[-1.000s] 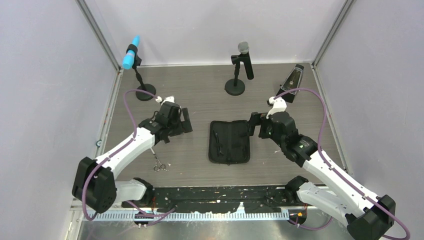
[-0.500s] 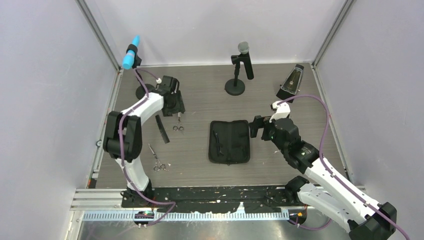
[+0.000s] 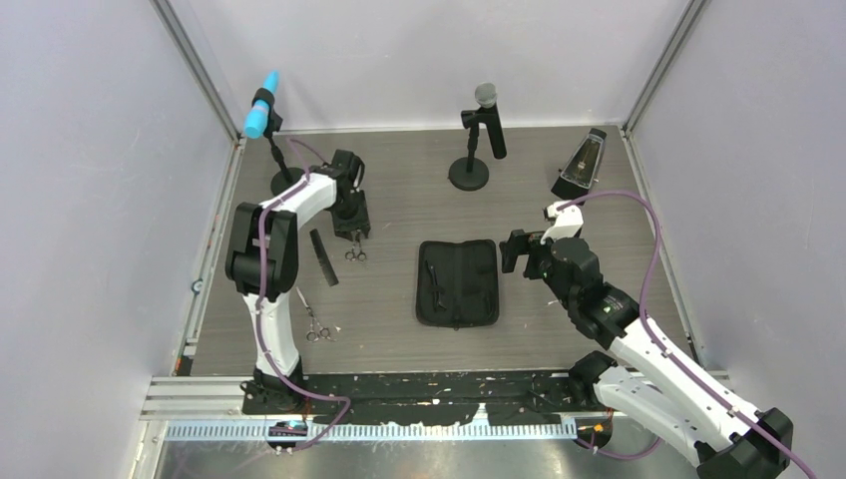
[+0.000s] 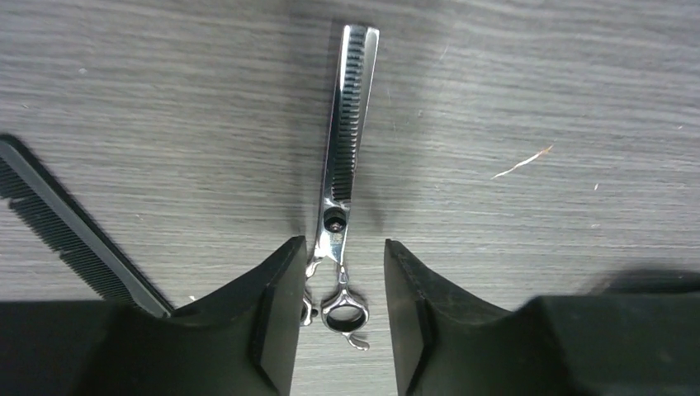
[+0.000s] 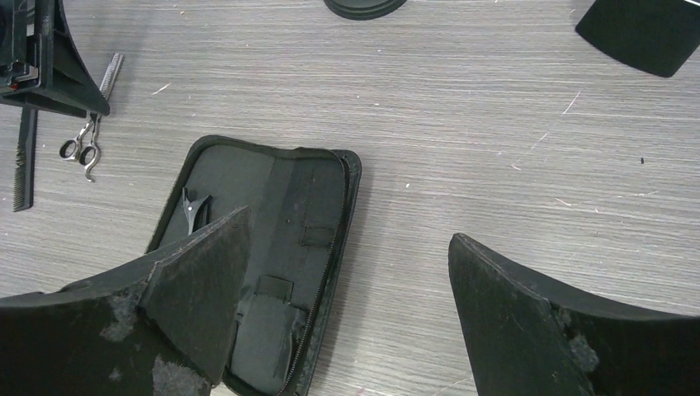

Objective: Sort the hair-cutting tools
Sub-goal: Move the scissors to the center of the board.

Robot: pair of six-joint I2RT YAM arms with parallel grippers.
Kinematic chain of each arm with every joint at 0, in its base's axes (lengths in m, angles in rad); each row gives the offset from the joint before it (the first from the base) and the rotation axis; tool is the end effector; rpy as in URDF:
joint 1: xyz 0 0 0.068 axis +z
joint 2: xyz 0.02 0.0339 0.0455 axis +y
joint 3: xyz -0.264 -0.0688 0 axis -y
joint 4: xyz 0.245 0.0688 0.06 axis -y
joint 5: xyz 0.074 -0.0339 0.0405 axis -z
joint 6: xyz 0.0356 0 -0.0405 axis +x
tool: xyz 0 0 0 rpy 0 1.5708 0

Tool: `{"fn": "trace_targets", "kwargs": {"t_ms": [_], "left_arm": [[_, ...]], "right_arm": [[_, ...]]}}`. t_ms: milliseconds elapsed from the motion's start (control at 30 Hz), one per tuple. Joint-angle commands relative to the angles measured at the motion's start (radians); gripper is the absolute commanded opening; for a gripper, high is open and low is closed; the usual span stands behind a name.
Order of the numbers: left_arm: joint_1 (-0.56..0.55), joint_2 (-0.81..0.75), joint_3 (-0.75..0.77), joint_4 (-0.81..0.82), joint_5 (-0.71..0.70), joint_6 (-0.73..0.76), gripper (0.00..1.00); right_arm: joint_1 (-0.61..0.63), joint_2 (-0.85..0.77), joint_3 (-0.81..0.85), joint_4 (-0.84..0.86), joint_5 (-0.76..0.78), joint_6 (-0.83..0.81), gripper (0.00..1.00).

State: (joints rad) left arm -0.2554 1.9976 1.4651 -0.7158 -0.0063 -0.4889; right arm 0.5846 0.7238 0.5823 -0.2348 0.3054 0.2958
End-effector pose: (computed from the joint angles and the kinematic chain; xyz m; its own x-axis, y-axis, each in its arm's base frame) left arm 0.3925 -0.1022 0.1772 -0.9279 -0.2431 -0.2826 -0.2097 0.9672 -0.1436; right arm 0.1507 0.0869 0.2735 -0.3786 0.0828 -0.9218 -0.1911 0.9675 0.1654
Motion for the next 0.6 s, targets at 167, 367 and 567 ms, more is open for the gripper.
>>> {"fn": "trace_targets", "kwargs": {"t_ms": [167,367,567], "left_arm": [[-0.046,-0.038,-0.102,-0.038,0.05,0.008,0.23],[-0.146,-0.144,-0.254,-0.041,0.027,0.004,0.14],[-0.33,-0.283,-0.434,-0.036,0.044,-0.057,0.14]], "right_arm": [[-0.006,-0.013,-0.009,0.056,0.007,-0.002,0.96],[-0.006,-0.031,-0.01,0.053,-0.002,0.001,0.96],[-0.006,-0.053,-0.013,0.047,-0.01,0.007,0.96]]}}
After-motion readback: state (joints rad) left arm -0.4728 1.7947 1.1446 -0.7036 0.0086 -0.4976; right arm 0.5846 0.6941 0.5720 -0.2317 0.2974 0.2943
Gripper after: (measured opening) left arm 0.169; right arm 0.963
